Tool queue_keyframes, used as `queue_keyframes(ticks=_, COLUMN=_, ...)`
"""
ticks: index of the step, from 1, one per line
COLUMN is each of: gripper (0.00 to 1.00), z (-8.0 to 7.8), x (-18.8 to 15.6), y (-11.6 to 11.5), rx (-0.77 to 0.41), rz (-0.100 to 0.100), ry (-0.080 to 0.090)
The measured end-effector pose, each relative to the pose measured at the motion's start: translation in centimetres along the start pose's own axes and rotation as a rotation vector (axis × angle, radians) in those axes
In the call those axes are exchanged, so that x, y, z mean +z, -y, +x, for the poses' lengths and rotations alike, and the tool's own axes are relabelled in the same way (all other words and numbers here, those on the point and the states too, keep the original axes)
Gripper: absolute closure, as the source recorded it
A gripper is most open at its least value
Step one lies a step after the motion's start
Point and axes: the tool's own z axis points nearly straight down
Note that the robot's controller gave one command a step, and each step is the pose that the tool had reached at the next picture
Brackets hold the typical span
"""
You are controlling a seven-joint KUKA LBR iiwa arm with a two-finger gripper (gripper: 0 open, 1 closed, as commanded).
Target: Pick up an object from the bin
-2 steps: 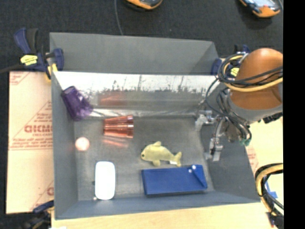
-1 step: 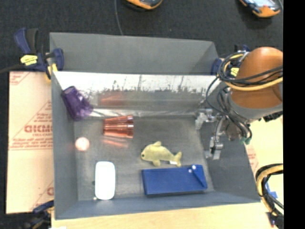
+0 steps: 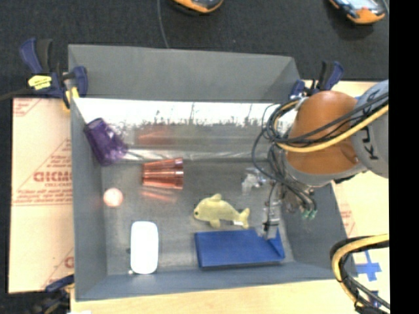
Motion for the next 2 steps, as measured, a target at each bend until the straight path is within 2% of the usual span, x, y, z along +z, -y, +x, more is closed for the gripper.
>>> queue_keyframes(ticks=1, gripper=0.0, z=-2.7, x=7.0, y=-2.1, rx=-0.079, rz=0.003, ry=0.011)
queue_keyframes(ticks=2, gripper=0.0, z=-1.4, x=8.7, y=-5.2, rx=0.013, rz=0.0, ry=0.005)
